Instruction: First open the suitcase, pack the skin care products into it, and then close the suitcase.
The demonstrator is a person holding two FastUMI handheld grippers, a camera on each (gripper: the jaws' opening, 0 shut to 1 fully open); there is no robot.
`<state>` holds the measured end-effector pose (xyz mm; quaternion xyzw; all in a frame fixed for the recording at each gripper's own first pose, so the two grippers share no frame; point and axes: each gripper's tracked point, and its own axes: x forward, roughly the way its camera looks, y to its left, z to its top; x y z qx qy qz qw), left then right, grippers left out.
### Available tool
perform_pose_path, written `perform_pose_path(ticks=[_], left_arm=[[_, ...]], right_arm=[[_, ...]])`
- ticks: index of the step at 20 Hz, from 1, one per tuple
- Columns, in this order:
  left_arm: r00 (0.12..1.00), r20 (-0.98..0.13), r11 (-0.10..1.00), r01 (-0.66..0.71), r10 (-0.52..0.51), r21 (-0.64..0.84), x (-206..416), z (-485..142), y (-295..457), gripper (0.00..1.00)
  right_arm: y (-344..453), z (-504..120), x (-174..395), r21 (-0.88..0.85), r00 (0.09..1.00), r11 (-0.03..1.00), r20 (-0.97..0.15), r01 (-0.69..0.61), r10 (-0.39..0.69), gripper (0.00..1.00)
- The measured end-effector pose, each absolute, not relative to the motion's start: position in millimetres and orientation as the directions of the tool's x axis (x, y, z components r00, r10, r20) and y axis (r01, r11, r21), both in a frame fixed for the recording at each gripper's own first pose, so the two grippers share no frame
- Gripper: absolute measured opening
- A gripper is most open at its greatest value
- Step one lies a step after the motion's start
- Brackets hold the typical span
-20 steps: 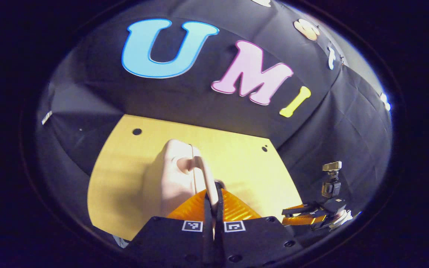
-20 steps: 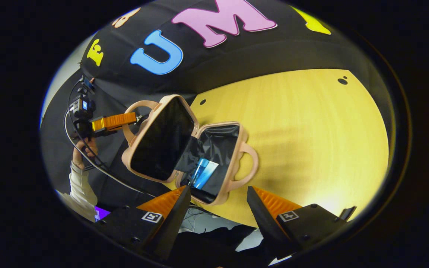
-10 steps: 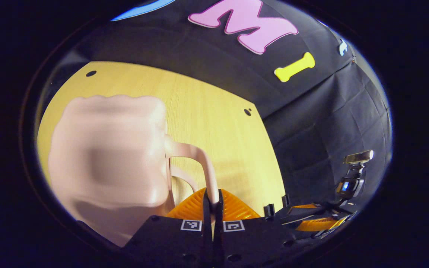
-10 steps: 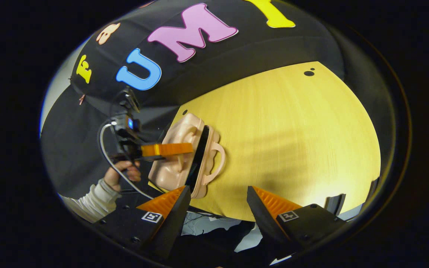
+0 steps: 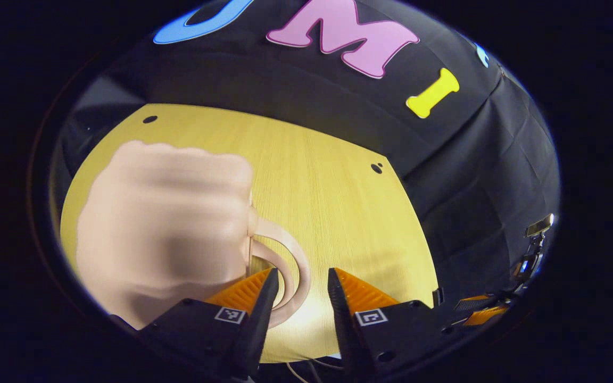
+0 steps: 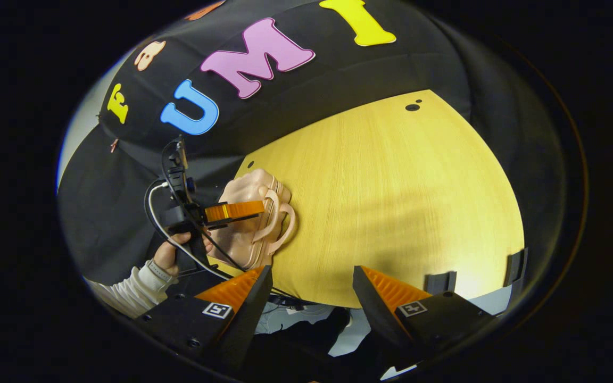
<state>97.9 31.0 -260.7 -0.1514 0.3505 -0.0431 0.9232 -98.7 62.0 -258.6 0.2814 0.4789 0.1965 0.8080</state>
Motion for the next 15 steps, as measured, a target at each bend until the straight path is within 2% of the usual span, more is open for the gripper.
perform_pose_path(ticks=[2,3,6,12,15], left_arm=[[0.819,-0.561,0.97,-0.029,-0.116,-0.243,85,-229,29,0.74],[0.847,-0.525,0.978,-0.028,-0.086,-0.206,75,-211,25,0.74],[0.923,-0.386,0.996,-0.026,-0.011,-0.091,48,-143,11,0.89],[0.995,-0.094,0.999,-0.026,0.024,-0.026,13,-7,-6,0.91],[0.995,0.063,0.997,-0.077,0.075,0.024,8,48,6,0.91]], right_arm=[[54,-252,-91,0.626,0.491,0.775,-0.65,-0.086,0.58,0.96],[51,-246,-85,0.616,0.51,0.781,-0.639,-0.108,0.575,0.96],[46,-213,-59,0.563,0.59,0.803,-0.586,-0.198,0.556,0.96],[47,-95,6,0.371,0.803,0.871,-0.38,-0.323,0.46,0.96],[51,-38,24,0.286,0.867,0.891,-0.258,-0.353,0.427,0.97]])
